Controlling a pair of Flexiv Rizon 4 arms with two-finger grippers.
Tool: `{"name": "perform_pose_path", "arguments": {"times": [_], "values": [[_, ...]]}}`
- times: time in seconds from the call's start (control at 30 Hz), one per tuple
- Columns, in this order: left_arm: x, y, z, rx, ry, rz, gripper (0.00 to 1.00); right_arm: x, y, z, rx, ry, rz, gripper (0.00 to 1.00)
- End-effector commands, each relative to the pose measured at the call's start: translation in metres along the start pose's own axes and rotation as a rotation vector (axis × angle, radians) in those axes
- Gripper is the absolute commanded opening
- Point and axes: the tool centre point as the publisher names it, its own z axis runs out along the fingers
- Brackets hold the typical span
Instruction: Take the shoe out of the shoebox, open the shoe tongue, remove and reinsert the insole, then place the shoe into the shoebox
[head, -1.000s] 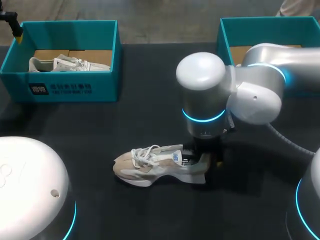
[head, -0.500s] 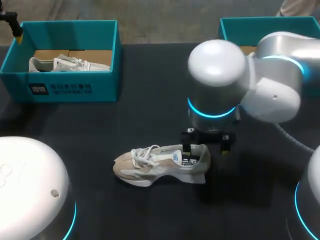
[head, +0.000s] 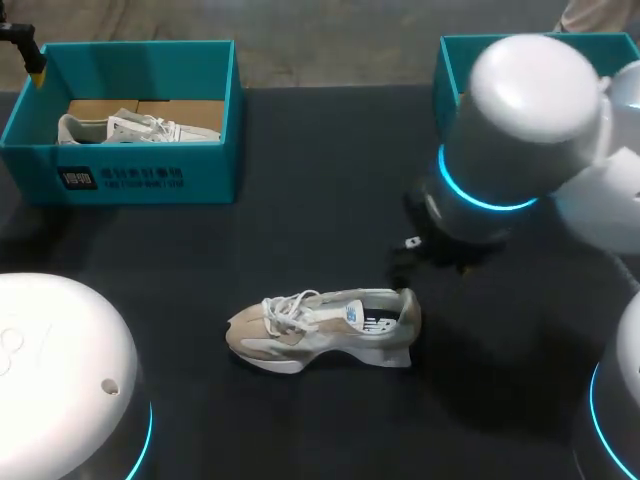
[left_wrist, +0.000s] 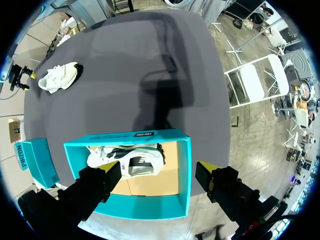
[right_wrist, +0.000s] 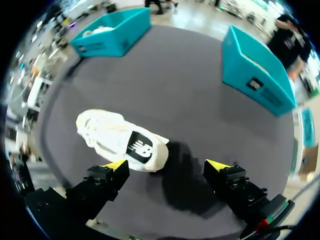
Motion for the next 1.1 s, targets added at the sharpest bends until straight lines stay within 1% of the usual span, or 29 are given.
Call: {"name": "perform_pose_path", "arguments": {"times": [0.03,0.5,0.53,0.57,0.6,0.63,0.67,0.7,0.77,0.83,0.87,0.9,1.0,1.1], "values": [[0.000,-0.001,-0.001,-0.001,0.003,0.000,1.00,-0.014,-0.018,0.003,-0.141,0.294,-0.319,1.00],[0.000,-0.001,-0.001,-0.001,0.003,0.000,1.00,-0.014,-0.018,0.003,-0.141,0.294,-0.319,1.00],[0.000,-0.001,-0.001,-0.001,0.003,0.000,1.00,-0.017,-0.019,0.005,-0.167,0.343,-0.354,1.00],[0.000,-0.001,-0.001,-0.001,0.003,0.000,1.00,-0.022,-0.020,0.005,-0.209,0.384,-0.366,1.00],[0.000,-0.001,-0.001,-0.001,0.003,0.000,1.00,-0.028,-0.021,0.003,-0.276,0.455,-0.426,1.00],[0.000,-0.001,-0.001,-0.001,0.003,0.000,1.00,-0.031,-0.022,0.002,-0.311,0.497,-0.466,1.00],[0.000,-0.001,-0.001,-0.001,0.003,0.000,1.00,-0.035,-0.024,0.002,-0.347,0.527,-0.484,1.00],[0.000,-0.001,-0.001,-0.001,0.003,0.000,1.00,-0.041,-0.027,0.001,-0.390,0.533,-0.515,1.00],[0.000,-0.001,-0.001,-0.001,0.003,0.000,1.00,-0.047,-0.031,0.003,-0.432,0.563,-0.550,1.00],[0.000,-0.001,-0.001,-0.001,0.003,0.000,1.00,-0.054,-0.033,0.007,-0.449,0.550,-0.563,1.00],[0.000,-0.001,-0.001,-0.001,0.003,0.000,1.00,-0.056,-0.034,0.009,-0.472,0.554,-0.581,1.00],[0.000,-0.001,-0.001,-0.001,0.003,0.000,1.00,-0.057,-0.034,0.011,-0.496,0.571,-0.607,1.00],[0.000,-0.001,-0.001,-0.001,0.003,0.000,1.00,-0.058,-0.034,0.017,-0.530,0.589,-0.665,1.00],[0.000,-0.001,-0.001,-0.001,0.003,0.000,1.00,-0.057,-0.032,0.026,-0.551,0.599,-0.706,1.00]]}}
